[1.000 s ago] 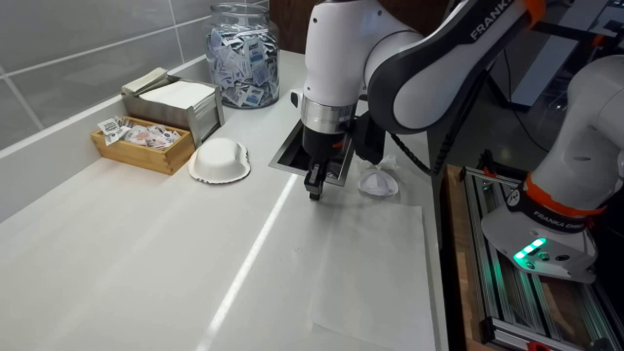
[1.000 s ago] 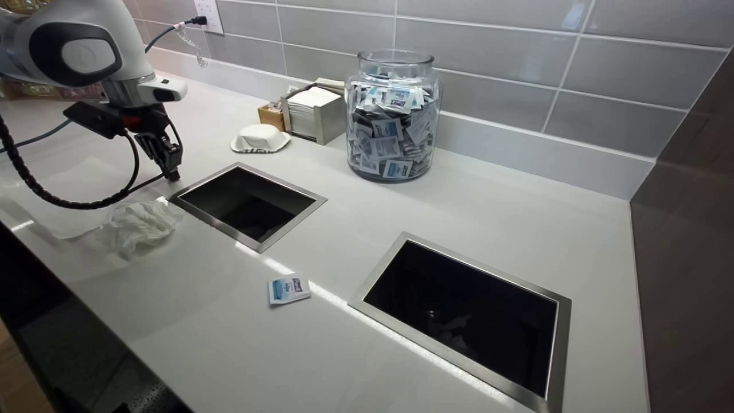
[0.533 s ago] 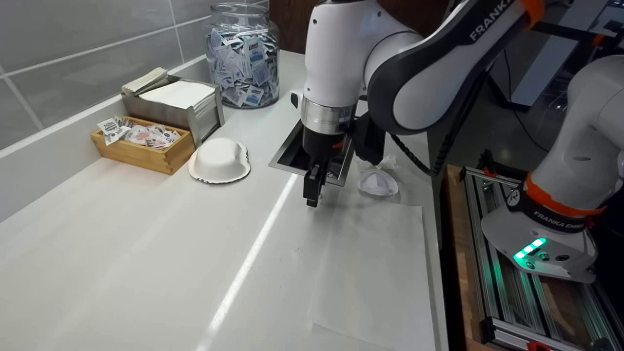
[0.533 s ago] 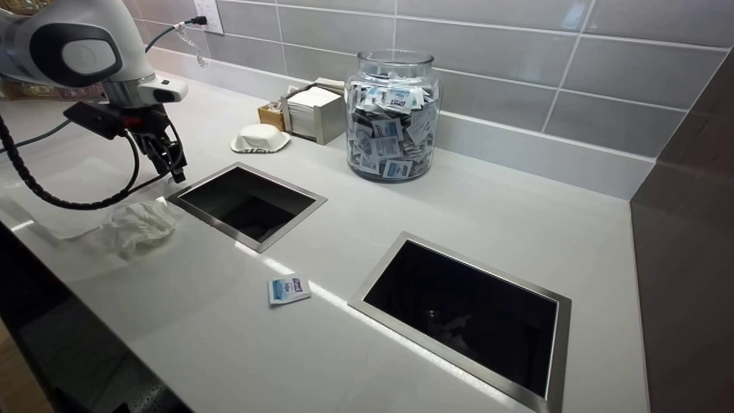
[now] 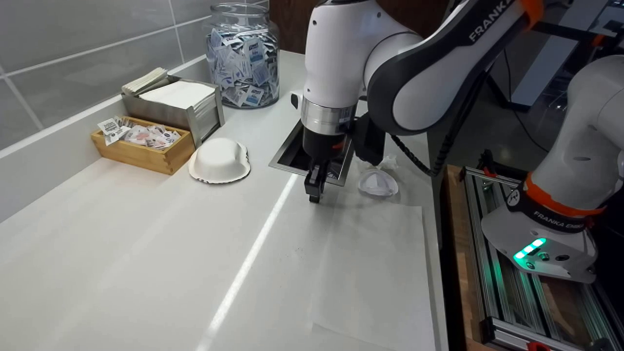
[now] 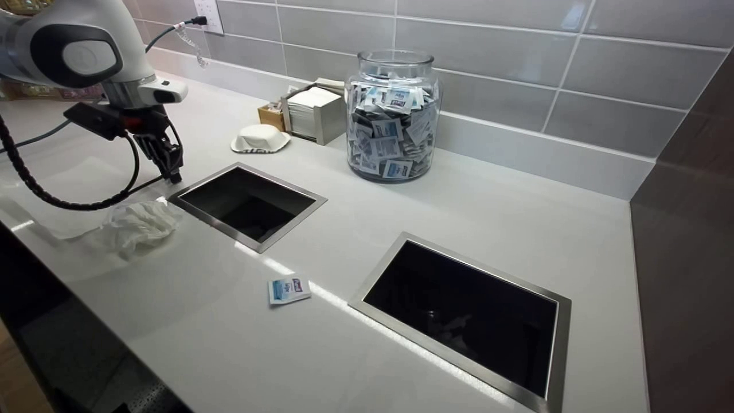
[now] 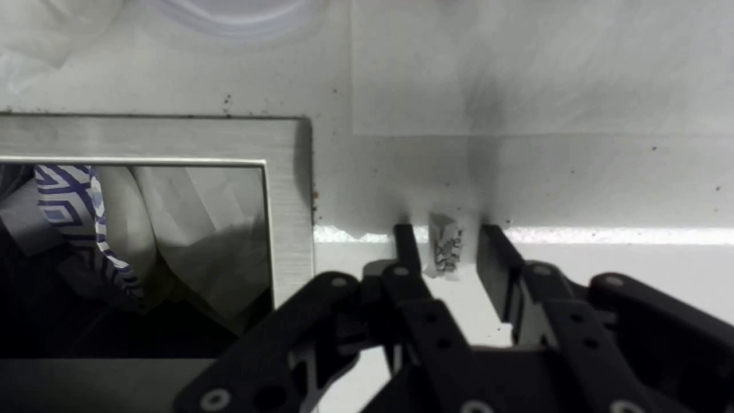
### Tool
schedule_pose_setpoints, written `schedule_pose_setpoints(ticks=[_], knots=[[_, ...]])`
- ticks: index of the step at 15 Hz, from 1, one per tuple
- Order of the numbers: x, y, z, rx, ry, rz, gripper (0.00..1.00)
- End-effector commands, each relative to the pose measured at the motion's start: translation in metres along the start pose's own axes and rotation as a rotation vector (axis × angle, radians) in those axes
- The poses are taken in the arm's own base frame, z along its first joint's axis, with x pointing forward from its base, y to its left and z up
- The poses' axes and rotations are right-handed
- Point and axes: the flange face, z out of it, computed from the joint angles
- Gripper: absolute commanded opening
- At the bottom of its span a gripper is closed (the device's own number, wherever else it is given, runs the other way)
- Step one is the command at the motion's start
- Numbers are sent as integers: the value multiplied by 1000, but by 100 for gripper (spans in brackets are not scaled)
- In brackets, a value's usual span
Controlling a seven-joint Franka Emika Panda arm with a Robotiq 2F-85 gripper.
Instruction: Squeeze the small white packet twice, pick up the small white packet and put it in the left bin
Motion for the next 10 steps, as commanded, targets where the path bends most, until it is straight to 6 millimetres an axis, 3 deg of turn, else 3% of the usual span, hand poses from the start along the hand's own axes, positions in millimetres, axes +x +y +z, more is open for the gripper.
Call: schedule_pose_setpoints(ticks=[1, 7, 10], knots=[[-2, 0, 4, -10, -4, -6, 1], [-2, 0, 3, -13, -4, -6, 1], [-4, 6, -19, -47, 33, -4, 1]])
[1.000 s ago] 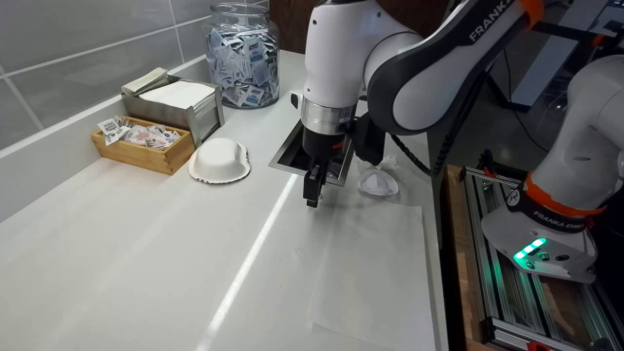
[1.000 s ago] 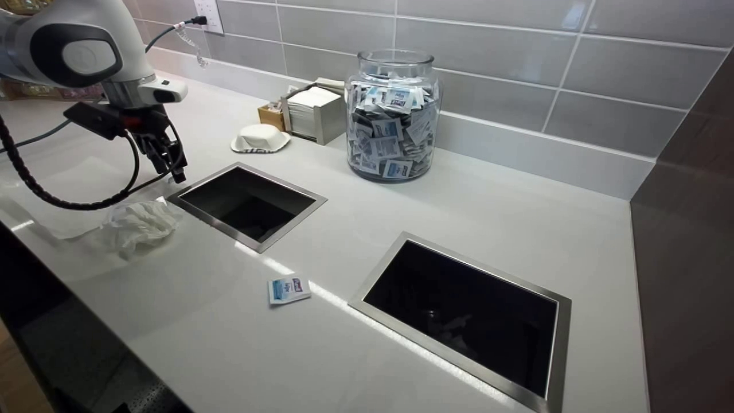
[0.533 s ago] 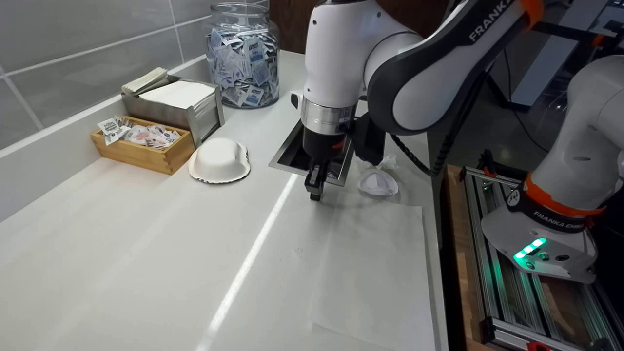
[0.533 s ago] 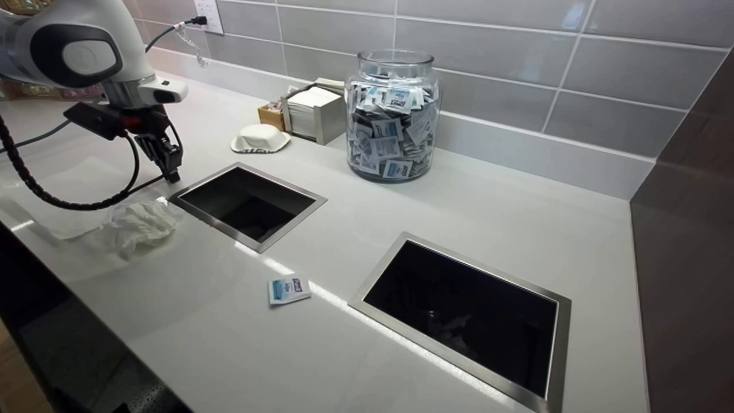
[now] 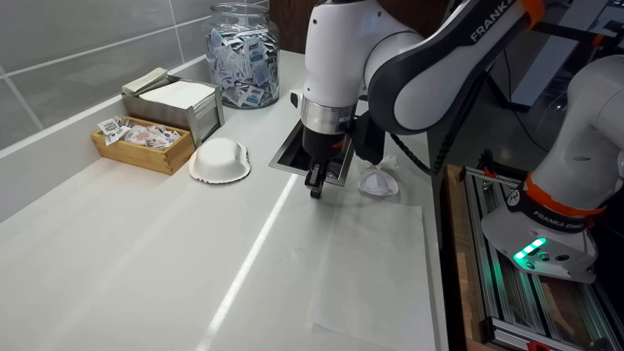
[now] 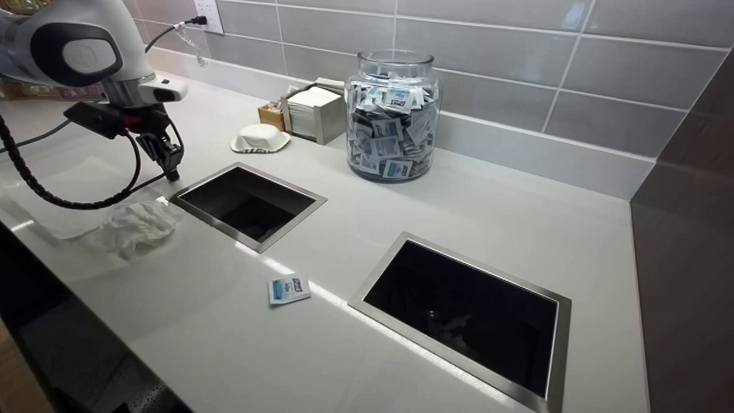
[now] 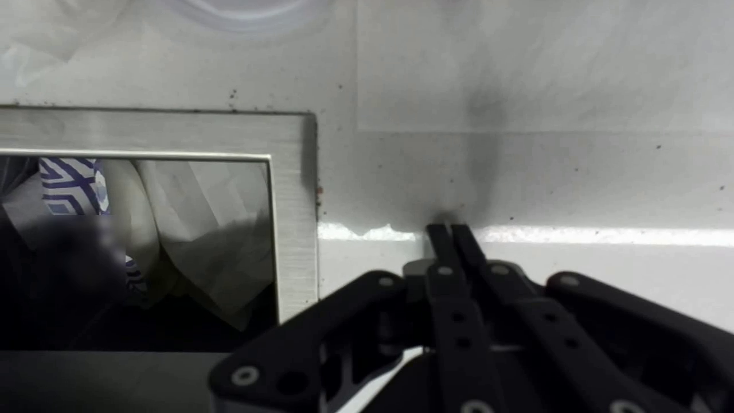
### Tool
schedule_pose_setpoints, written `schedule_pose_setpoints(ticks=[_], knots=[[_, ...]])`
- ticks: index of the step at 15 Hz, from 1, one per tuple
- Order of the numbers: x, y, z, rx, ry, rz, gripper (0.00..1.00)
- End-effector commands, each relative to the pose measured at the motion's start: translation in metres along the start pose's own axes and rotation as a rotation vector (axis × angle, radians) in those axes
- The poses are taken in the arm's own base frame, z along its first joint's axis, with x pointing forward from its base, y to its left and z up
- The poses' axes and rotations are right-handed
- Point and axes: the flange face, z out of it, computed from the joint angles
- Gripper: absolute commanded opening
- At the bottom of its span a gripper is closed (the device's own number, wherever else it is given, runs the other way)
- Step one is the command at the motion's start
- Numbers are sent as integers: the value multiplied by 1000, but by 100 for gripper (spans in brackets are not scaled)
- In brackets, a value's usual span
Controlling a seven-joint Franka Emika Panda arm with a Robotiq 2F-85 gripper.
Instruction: Squeeze the small white packet twice, pick up the small white packet and put it in the left bin
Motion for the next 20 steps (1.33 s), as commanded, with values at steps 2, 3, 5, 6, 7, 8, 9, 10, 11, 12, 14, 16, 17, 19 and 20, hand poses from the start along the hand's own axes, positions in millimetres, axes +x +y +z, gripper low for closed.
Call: schedule_pose_setpoints(ticks=[2, 3, 5, 6, 7, 8, 9, 10, 11, 12, 14, 16, 17, 19, 20], knots=[[-7, 18, -36, -60, 67, 33, 1], [-9, 29, -46, -74, 89, 65, 1], [-14, 50, -61, -82, 127, 144, 1], [-17, 61, -67, -86, 142, 180, 1], [-21, 73, -73, -87, 161, 236, 1], [-25, 83, -77, -99, 174, 278, 1], [-29, 92, -81, -102, 181, 317, 1], [-33, 101, -84, -110, 188, 352, 5], [-37, 107, -85, -113, 190, 377, 30], [-40, 112, -88, -114, 197, 398, 30], [-45, 120, -91, -121, 206, 426, 40], [-48, 123, -94, -127, 211, 442, 56], [-50, 124, -95, -129, 212, 448, 63], [-53, 125, -95, -132, 215, 458, 78], [-54, 125, -96, -133, 217, 461, 85]])
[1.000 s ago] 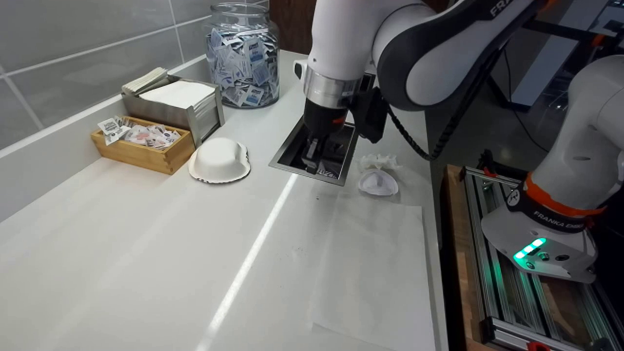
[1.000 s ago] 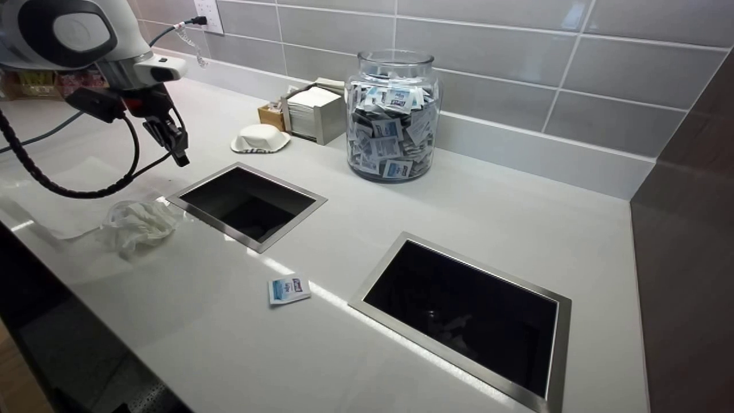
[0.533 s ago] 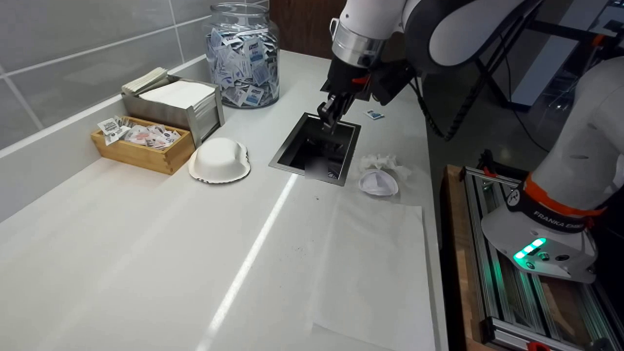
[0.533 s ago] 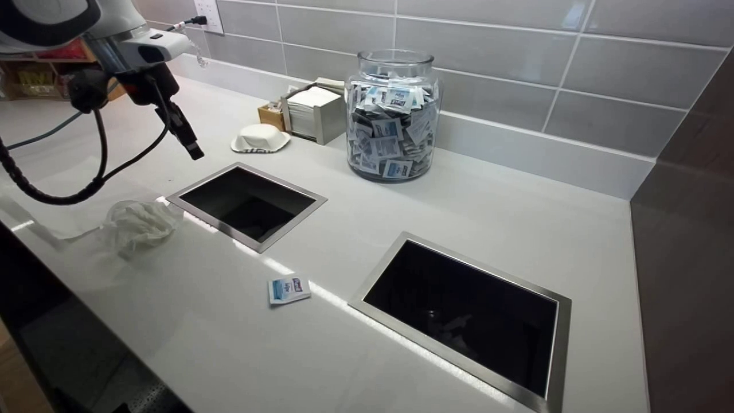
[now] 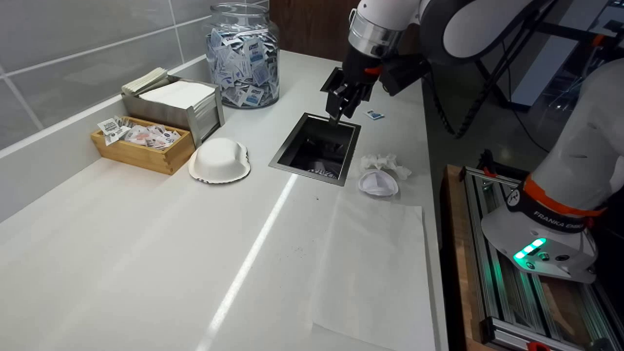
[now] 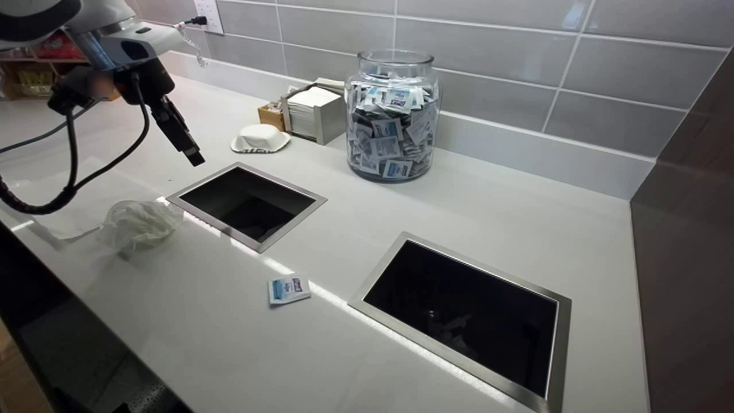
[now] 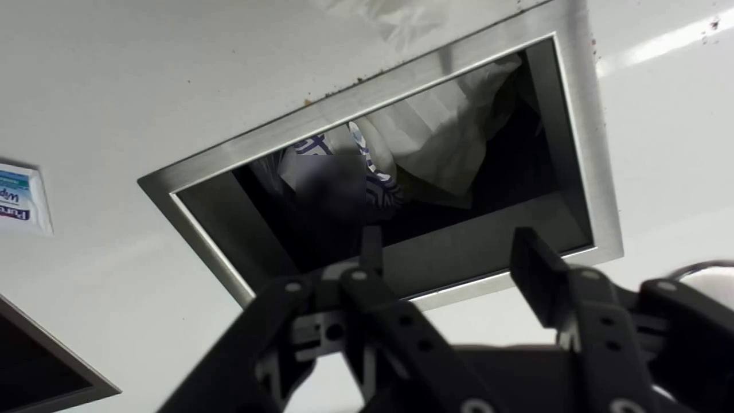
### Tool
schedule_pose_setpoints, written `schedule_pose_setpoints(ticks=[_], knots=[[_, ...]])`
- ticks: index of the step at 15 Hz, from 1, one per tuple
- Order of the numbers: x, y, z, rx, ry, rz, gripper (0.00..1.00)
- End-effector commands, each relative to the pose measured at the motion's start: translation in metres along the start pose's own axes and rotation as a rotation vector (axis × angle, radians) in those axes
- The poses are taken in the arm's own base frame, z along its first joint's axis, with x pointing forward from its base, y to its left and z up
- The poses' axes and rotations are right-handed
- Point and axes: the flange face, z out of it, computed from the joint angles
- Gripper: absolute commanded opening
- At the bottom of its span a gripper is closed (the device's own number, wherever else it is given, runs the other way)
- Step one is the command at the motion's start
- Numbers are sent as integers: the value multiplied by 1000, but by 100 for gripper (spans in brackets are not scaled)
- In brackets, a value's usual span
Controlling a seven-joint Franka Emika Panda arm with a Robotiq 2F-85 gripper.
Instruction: Squeeze the small white packet twice, pick up the small white packet and put it in the left bin
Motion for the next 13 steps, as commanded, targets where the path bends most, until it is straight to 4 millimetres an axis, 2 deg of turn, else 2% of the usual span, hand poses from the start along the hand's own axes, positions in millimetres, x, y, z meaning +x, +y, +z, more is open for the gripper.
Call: schedule_pose_setpoints(ticks=[1, 3, 7, 8, 9, 13], knots=[[-13, 6, -5, -25, 13, 23, 94], [-15, 7, -6, -30, 18, 42, 100], [-16, 11, -14, -14, 26, 130, 100], [-17, 11, -16, 18, 43, 117, 100], [-5, 7, -11, -3, 23, 93, 100], [-8, 9, -16, 1, 34, 100, 100]])
